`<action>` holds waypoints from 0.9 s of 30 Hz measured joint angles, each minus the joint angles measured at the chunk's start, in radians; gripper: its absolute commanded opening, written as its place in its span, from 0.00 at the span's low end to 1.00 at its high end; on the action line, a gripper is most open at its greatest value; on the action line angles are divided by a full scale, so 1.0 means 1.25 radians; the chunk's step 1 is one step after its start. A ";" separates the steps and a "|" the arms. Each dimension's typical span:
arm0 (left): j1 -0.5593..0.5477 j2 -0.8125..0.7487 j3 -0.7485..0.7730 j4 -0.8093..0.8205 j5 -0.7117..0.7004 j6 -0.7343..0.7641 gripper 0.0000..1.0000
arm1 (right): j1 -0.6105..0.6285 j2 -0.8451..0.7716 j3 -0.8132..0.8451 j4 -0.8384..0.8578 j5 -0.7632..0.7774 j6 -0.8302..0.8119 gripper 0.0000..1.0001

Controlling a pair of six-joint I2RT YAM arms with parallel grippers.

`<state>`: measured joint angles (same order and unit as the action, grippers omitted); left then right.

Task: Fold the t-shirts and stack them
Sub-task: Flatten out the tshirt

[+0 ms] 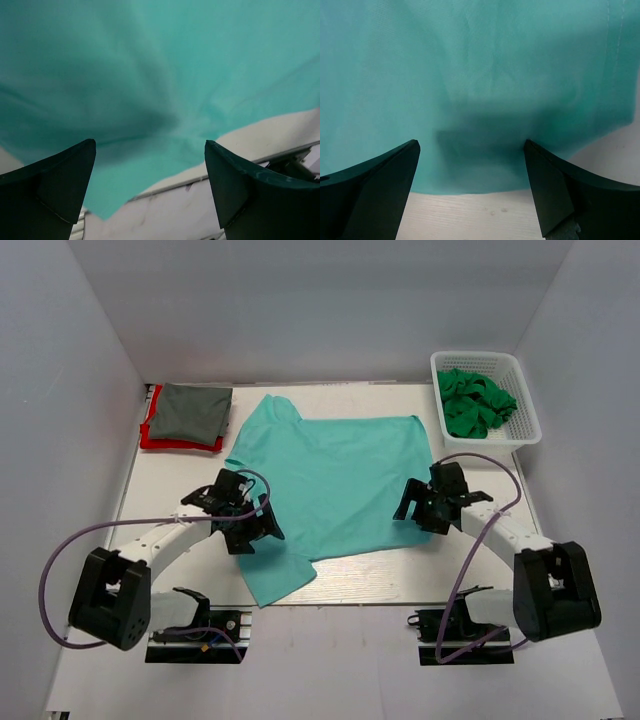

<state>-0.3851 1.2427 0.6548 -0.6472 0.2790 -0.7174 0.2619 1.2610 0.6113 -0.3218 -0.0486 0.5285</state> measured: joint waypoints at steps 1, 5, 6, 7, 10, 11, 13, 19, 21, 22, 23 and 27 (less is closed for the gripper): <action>0.003 0.009 0.001 0.029 -0.006 -0.004 1.00 | 0.000 0.019 0.002 0.013 -0.001 0.000 0.90; 0.009 0.060 0.001 0.116 -0.029 -0.017 1.00 | 0.000 0.087 0.045 0.045 -0.006 -0.002 0.90; 0.009 0.078 0.005 0.125 -0.037 -0.019 1.00 | 0.000 0.110 0.056 0.052 -0.008 -0.003 0.90; 0.009 0.101 0.013 0.131 -0.045 -0.022 1.00 | 0.000 0.123 0.065 0.064 -0.008 -0.002 0.90; 0.013 0.161 0.065 0.143 -0.075 -0.022 1.00 | 0.000 0.145 0.075 0.098 -0.005 0.005 0.90; 0.014 0.183 0.086 0.150 -0.087 -0.021 1.00 | 0.000 0.152 0.080 0.105 -0.002 0.008 0.90; 0.018 0.229 0.128 0.172 -0.115 -0.012 1.00 | 0.000 0.176 0.102 0.109 0.013 0.015 0.90; 0.046 0.392 0.308 0.197 -0.171 0.031 1.00 | -0.003 0.276 0.213 0.087 0.076 0.011 0.90; 0.052 0.416 0.340 0.196 -0.188 0.047 1.00 | -0.006 0.276 0.225 0.073 0.088 0.006 0.90; 0.054 0.419 0.348 0.191 -0.198 0.054 1.00 | -0.009 0.270 0.230 0.064 0.094 0.002 0.90; 0.056 0.418 0.352 0.181 -0.210 0.063 1.00 | -0.011 0.262 0.235 0.056 0.101 -0.004 0.90; 0.060 0.365 0.353 0.110 -0.254 0.085 1.00 | -0.013 0.196 0.244 0.024 0.122 -0.016 0.90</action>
<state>-0.3107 1.6985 1.0966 -0.5091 -0.0387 -0.6117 0.2459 1.5063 0.9165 -0.2916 0.1043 0.5091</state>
